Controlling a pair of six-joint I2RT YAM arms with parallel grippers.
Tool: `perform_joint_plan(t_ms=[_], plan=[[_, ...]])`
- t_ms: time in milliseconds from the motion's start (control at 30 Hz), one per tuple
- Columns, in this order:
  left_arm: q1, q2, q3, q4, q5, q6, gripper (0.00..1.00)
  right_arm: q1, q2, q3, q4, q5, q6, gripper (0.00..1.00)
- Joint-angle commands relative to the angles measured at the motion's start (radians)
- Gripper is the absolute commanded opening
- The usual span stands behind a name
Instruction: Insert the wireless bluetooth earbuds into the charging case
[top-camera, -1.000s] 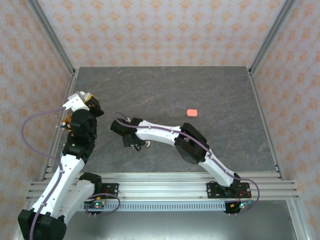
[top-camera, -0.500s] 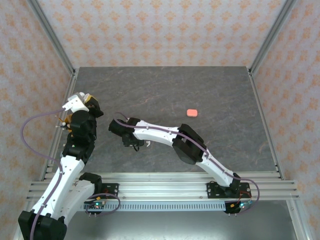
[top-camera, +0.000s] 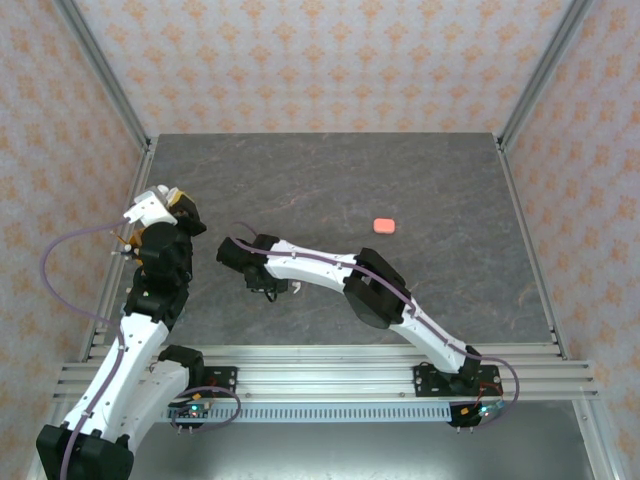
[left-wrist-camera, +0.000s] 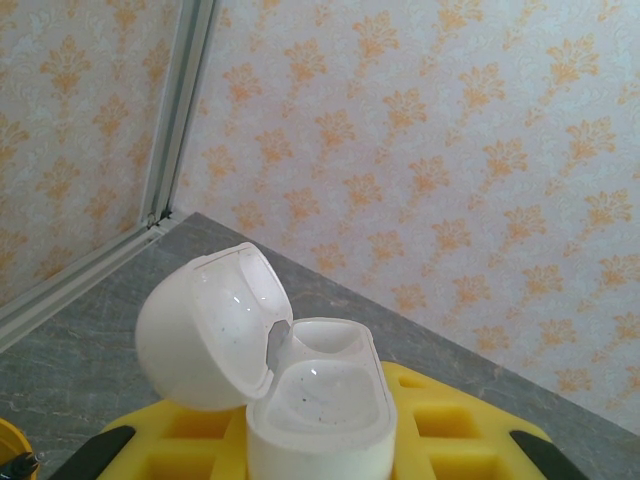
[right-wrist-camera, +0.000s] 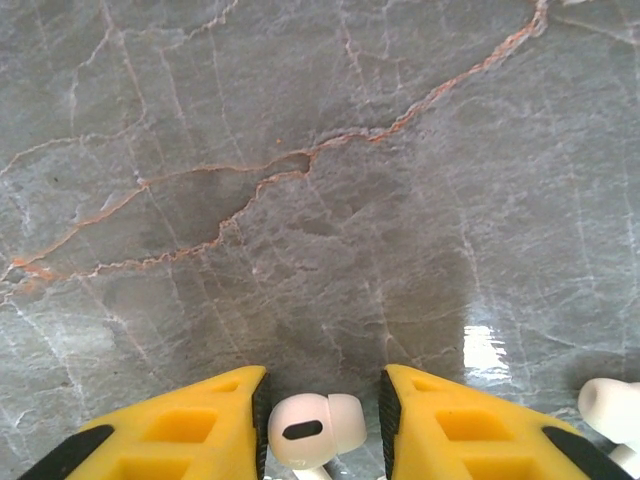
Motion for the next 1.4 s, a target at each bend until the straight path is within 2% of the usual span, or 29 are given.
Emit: perform_joint_plan(t_ms=[0, 200, 533, 1367], plan=[[0.01, -0.016, -0.015, 0.014, -0.027, -0.017, 0.0, 0.024, 0.058, 0.007, -0.018, -0.036, 0.042, 0.35], [0.011, -0.016, -0.018, 0.019, -0.022, -0.023, 0.0, 0.03, 0.058, 0.005, -0.023, -0.034, 0.064, 0.34], [0.01, -0.015, -0.018, 0.021, -0.02, -0.027, 0.0, 0.043, 0.047, 0.016, -0.037, -0.025, 0.071, 0.4], [0.01, -0.032, -0.028, 0.006, -0.013, -0.031, 0.0, 0.017, 0.084, 0.035, -0.049, 0.009, 0.094, 0.36]])
